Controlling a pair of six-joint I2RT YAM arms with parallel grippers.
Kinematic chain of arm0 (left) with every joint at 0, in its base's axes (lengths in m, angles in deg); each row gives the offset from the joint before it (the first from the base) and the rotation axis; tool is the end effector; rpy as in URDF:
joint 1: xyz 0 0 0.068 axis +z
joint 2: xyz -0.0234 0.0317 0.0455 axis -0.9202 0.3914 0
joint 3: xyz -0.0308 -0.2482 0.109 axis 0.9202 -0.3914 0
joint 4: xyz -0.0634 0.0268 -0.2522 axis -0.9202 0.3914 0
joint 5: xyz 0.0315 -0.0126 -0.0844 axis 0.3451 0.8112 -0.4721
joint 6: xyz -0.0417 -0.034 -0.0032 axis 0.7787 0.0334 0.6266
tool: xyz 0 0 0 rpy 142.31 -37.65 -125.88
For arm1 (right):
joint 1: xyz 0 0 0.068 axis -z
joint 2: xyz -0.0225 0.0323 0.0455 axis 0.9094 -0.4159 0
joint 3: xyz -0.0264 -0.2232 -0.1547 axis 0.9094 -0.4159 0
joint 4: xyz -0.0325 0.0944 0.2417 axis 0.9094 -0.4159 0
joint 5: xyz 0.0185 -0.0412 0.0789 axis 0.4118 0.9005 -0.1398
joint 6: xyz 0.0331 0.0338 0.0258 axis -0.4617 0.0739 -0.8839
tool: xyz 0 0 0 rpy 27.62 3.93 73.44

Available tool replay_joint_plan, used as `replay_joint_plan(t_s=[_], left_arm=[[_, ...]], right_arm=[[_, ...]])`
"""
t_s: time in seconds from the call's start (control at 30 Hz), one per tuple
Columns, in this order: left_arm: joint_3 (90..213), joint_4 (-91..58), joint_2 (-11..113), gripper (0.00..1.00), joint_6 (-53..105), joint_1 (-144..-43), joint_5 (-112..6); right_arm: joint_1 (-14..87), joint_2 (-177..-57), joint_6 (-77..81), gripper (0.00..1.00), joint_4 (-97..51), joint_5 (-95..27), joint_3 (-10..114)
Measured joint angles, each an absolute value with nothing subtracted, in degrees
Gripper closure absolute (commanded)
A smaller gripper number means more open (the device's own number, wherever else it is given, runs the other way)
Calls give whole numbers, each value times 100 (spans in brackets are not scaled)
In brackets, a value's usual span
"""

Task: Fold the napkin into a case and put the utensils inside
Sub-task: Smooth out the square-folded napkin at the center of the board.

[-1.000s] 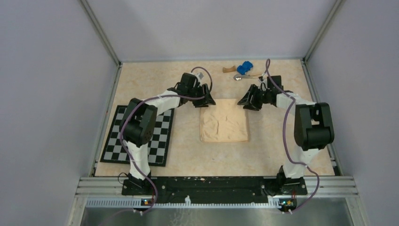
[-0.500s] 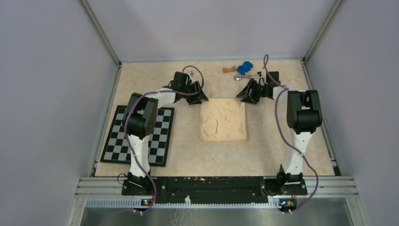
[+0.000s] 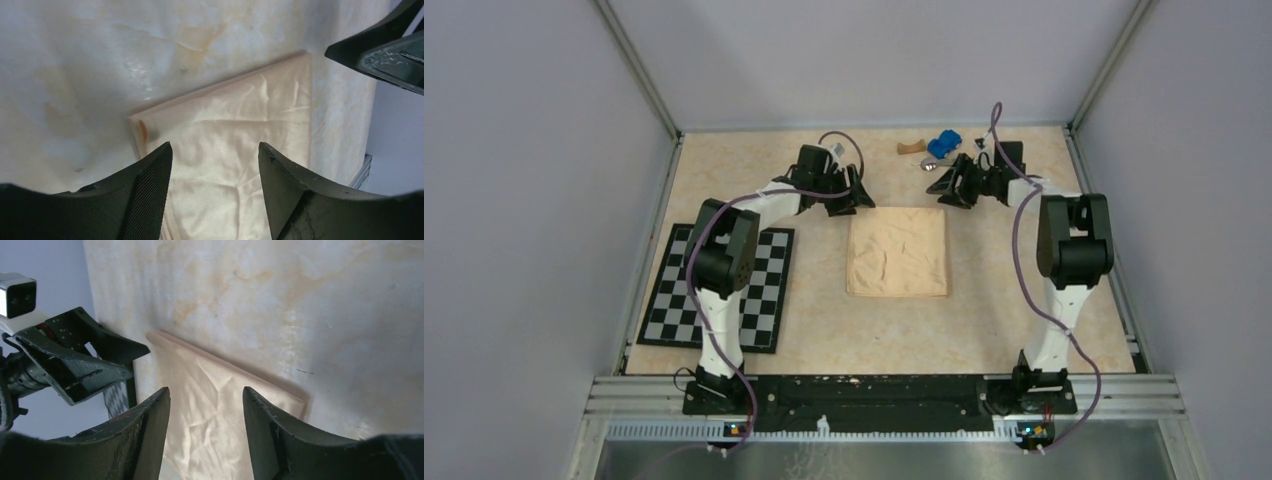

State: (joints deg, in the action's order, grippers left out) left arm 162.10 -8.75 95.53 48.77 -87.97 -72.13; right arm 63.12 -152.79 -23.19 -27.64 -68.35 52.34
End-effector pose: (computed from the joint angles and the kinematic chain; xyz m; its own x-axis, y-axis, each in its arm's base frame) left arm 0.4240 -0.1804 0.1701 -0.8819 -0.1990 -0.4275 0.1633 0.7215 -0.6729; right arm 0.4326 0.0410 0.1615 -0.8703 0.3635 -0.3322 -0.0311 0.6327 0.7738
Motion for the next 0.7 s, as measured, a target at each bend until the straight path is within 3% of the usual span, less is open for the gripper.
replay_joint_plan(t_s=[0.17, 0.53, 0.6, 0.7], left_arm=[[16210, -1163, 9382, 30, 5036, -9042, -7307], [16293, -1491, 9968, 29, 4990, -8935, -7223], [16527, -1382, 10047, 28, 4894, -8904, -7129], [16739, -1194, 10110, 26, 4724, -8904, -6963]], right_arm=[[6310, -15220, -2805, 44, -1938, -7086, 4923], [6388, -15664, -2702, 44, -1876, -7165, 4871], [6395, -15666, -2652, 37, -1951, -7176, 4939], [6378, -15642, -2728, 35, -1999, -7254, 4956]])
